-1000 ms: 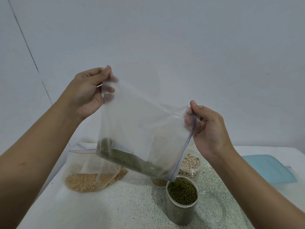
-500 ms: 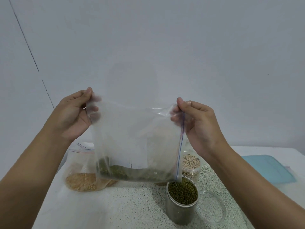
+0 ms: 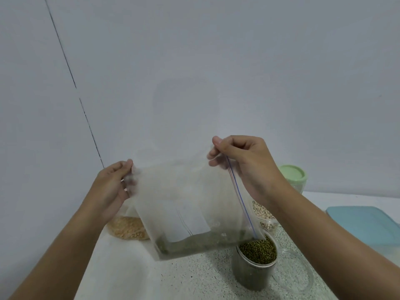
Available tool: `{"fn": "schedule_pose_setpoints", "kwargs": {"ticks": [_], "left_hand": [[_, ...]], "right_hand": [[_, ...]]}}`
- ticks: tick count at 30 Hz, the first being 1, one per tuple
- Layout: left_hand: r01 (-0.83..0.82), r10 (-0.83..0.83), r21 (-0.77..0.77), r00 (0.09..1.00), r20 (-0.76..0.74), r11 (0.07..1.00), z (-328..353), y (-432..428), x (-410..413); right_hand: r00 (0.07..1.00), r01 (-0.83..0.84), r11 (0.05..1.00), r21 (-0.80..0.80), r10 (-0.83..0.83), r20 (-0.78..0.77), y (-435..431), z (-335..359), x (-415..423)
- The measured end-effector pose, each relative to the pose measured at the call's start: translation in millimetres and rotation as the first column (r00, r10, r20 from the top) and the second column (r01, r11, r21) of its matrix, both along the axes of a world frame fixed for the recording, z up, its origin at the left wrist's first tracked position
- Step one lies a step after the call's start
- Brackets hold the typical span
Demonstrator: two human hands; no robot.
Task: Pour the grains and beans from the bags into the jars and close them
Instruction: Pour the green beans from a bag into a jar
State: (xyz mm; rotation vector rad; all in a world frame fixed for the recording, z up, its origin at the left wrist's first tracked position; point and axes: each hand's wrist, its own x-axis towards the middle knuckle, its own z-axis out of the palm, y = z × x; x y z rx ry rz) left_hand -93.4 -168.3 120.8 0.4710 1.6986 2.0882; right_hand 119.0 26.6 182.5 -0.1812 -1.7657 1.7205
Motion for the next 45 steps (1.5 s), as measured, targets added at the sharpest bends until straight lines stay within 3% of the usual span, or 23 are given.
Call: {"fn": "schedule_pose_setpoints", "kwargs": {"ticks": [4, 6, 9, 11, 13, 15, 24, 32, 40, 45], "left_hand": [[-0.056, 0.039, -0.130, 0.991, -0.129, 0.990, -9.8, -4.7, 6.0], [-0.126, 0.054, -0.237, 0.956, -0.288, 0.963, -7.4, -4.6, 12.0], [-0.204, -0.028, -0.333, 0.816, -0.578, 0.921, 4.7, -5.2, 21.8], [-0.230, -0.120, -0.361, 0.672, -0.731, 0.904, 16.5, -3.0, 29.3], [-0.235, -0.257, -0.423, 0.516, -0.817, 0.875, 27.4, 4.6, 39.0], [-0.156, -0.355, -0.465, 0.455, -0.817, 0.871, 35.8, 15.2, 50.2], [0.114, -0.383, -0.377, 0.479, -0.790, 0.919, 46.3, 38.6, 66.4], [0.147, -0.342, -0.312, 0.508, -0.790, 0.939, 51.7, 48.8, 71.9], [0.121, -0.222, -0.186, 0.578, -0.785, 0.975, 56.1, 50.5, 79.1], [0.094, -0.175, -0.149, 0.602, -0.779, 0.984, 52.1, 51.7, 77.8]], "right_hand": [[0.999, -0.022, 0.999, 0.031, 0.021, 0.028, -3.3, -1.3, -6.9], [0.999, -0.031, 0.999, 0.041, 0.030, 0.036, -4.6, -1.8, -9.0], [0.998, -0.036, 0.997, 0.071, 0.032, 0.052, -6.8, -3.1, -11.3], [0.998, -0.030, 0.995, 0.095, 0.025, 0.054, -8.3, -4.5, -13.1], [0.998, -0.028, 0.993, 0.116, 0.023, 0.052, -9.2, -4.5, -13.0], [0.998, -0.030, 0.990, 0.141, 0.023, 0.052, -9.6, -3.4, -12.2], [0.997, -0.032, 0.970, 0.242, 0.013, 0.079, 1.4, -0.7, -1.0], [0.993, -0.100, 0.964, 0.247, 0.081, 0.086, 27.4, -10.0, 19.9], [0.941, -0.199, 0.902, 0.383, 0.067, 0.331, 64.9, -81.3, 52.7], [0.905, -0.252, 0.904, 0.345, 0.094, 0.415, 78.8, -108.0, 70.5]]}}
